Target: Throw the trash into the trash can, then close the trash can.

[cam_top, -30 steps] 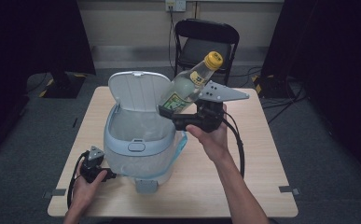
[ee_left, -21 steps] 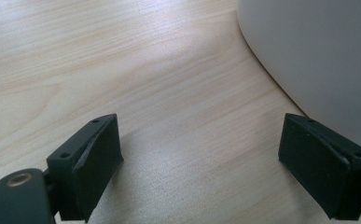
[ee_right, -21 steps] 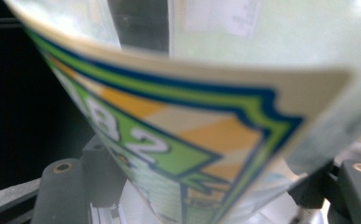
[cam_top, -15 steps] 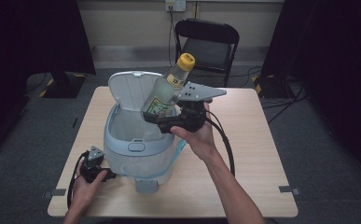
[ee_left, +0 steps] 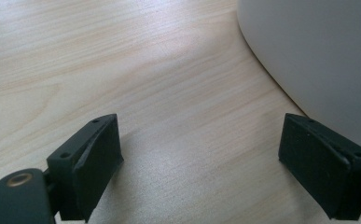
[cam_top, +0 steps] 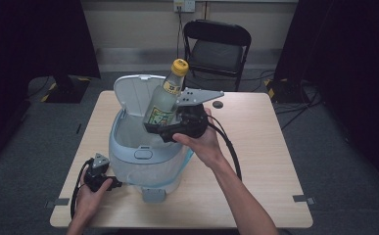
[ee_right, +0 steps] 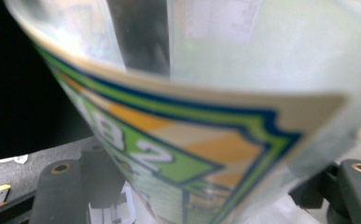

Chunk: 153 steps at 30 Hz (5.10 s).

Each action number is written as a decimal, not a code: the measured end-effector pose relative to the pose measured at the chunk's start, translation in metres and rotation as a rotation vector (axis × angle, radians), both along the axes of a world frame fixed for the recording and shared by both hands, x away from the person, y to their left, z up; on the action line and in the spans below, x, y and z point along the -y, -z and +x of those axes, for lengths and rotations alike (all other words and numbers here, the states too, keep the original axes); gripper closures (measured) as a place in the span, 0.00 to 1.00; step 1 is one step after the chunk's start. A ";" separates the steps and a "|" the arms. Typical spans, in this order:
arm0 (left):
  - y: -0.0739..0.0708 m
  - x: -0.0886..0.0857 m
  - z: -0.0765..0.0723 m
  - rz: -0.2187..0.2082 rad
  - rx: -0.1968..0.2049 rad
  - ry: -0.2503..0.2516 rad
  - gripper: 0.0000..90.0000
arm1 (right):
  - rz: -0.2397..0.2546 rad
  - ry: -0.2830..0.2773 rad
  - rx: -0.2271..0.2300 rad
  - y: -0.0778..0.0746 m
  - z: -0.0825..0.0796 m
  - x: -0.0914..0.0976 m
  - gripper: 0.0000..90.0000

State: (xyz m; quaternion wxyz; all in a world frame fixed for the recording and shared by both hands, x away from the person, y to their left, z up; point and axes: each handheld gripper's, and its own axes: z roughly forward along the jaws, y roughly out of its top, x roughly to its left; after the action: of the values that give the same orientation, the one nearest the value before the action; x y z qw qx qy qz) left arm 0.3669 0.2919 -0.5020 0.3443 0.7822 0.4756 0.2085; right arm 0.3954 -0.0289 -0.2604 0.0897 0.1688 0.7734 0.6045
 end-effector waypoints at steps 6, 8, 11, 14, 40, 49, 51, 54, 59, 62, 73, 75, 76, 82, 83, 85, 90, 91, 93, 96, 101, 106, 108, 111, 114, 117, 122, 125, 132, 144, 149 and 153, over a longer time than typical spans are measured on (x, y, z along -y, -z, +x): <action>0.000 0.000 0.000 0.000 -0.001 0.000 0.14 | -0.019 0.002 0.002 -0.002 0.001 -0.003 0.28; 0.000 0.000 0.000 -0.001 -0.001 0.001 0.14 | -0.033 0.008 0.006 -0.002 0.000 -0.004 0.28; 0.000 0.000 0.000 0.000 -0.001 0.001 0.14 | -0.027 0.004 -0.004 -0.002 0.000 -0.004 0.28; 0.000 0.000 0.000 -0.001 -0.001 0.001 0.14 | -0.015 0.002 -0.006 -0.003 0.001 -0.003 0.29; 0.000 0.000 0.000 0.004 0.000 -0.001 0.14 | -0.001 0.007 -0.016 0.001 0.003 0.003 0.41; 0.000 0.000 0.000 0.003 -0.001 0.000 0.14 | 0.003 0.032 -0.014 0.005 0.004 0.012 0.42; 0.000 0.000 0.000 0.004 0.000 -0.001 0.14 | 0.003 0.039 -0.013 0.006 0.005 0.014 0.43; 0.000 0.000 0.000 0.006 -0.001 -0.001 0.14 | 0.005 0.051 -0.017 0.007 0.006 0.019 0.43; 0.000 0.000 0.000 0.007 -0.001 -0.001 0.14 | 0.011 0.070 -0.020 0.011 0.008 0.025 0.41; 0.000 0.000 0.000 0.007 -0.001 -0.001 0.14 | 0.012 0.081 -0.021 0.012 0.009 0.029 0.39; 0.000 0.000 0.000 0.006 -0.001 0.000 0.13 | -0.003 0.170 -0.025 0.011 0.013 0.051 0.31; 0.000 0.000 0.000 0.006 -0.001 0.000 0.14 | -0.001 0.185 -0.025 0.011 0.015 0.054 0.30; 0.000 0.000 0.000 0.006 -0.001 -0.001 0.14 | -0.003 0.196 -0.028 0.012 0.016 0.056 0.30; 0.000 0.000 0.000 0.006 -0.001 0.000 0.14 | -0.010 0.261 -0.039 0.016 0.024 0.068 0.29; 0.000 0.000 0.000 0.005 -0.001 -0.001 0.14 | -0.022 0.281 -0.041 0.017 0.026 0.069 0.29; 0.000 0.000 0.000 0.006 -0.001 0.000 0.13 | -0.025 0.289 -0.052 0.019 0.030 0.072 0.29; 0.000 0.000 0.000 0.006 -0.001 -0.001 0.14 | -0.027 0.328 -0.068 0.022 0.042 0.078 0.29; 0.000 0.000 0.000 0.006 -0.001 0.000 0.14 | -0.029 0.333 -0.069 0.023 0.044 0.079 0.29; 0.000 0.000 0.000 0.006 -0.001 0.000 0.13 | -0.037 0.349 -0.075 0.024 0.050 0.080 0.29; 0.000 0.000 0.000 0.003 -0.002 0.001 0.13 | -0.040 0.361 -0.084 0.025 0.057 0.082 0.28; 0.000 0.000 0.000 0.005 -0.001 0.001 0.13 | -0.042 0.390 -0.088 0.026 0.066 0.081 0.28; 0.000 0.000 0.000 0.003 -0.001 0.001 0.13 | -0.045 0.399 -0.100 0.028 0.078 0.078 0.26; 0.000 0.000 0.000 0.003 -0.001 0.001 0.13 | -0.047 0.404 -0.102 0.028 0.083 0.076 0.25; 0.000 0.000 0.000 0.003 -0.001 0.001 0.13 | -0.051 0.412 -0.096 0.027 0.089 0.073 0.24; 0.000 0.000 0.000 0.003 -0.001 0.001 0.13 | -0.054 0.413 -0.096 0.024 0.093 0.070 0.24; 0.000 0.000 0.000 0.005 -0.002 0.002 0.13 | -0.042 0.414 -0.088 0.020 0.095 0.066 0.24; 0.000 0.000 0.000 0.003 -0.001 0.001 0.13 | -0.034 0.400 -0.083 0.014 0.097 0.059 0.24; 0.000 0.000 0.000 0.002 -0.002 0.002 0.13 | 0.009 0.361 -0.097 0.010 0.098 0.058 0.24; 0.000 0.000 0.000 0.001 -0.003 0.003 0.13 | 0.012 0.339 -0.077 0.003 0.098 0.050 0.25; 0.000 0.000 0.000 0.002 -0.002 0.003 0.13 | 0.000 0.276 -0.084 -0.001 0.091 0.048 0.33; 0.000 0.000 0.000 0.002 -0.002 0.002 0.13 | -0.008 0.256 -0.071 0.000 0.082 0.045 0.32; 0.000 0.000 0.000 0.002 -0.002 0.003 0.13 | -0.012 0.255 -0.064 0.001 0.077 0.045 0.32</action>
State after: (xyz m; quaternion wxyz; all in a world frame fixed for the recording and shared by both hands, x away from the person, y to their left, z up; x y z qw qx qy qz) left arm 0.3672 0.2918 -0.5019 0.3434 0.7834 0.4745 0.2077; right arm 0.4725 -0.0737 -0.2616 0.1420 0.2845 0.7516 0.5779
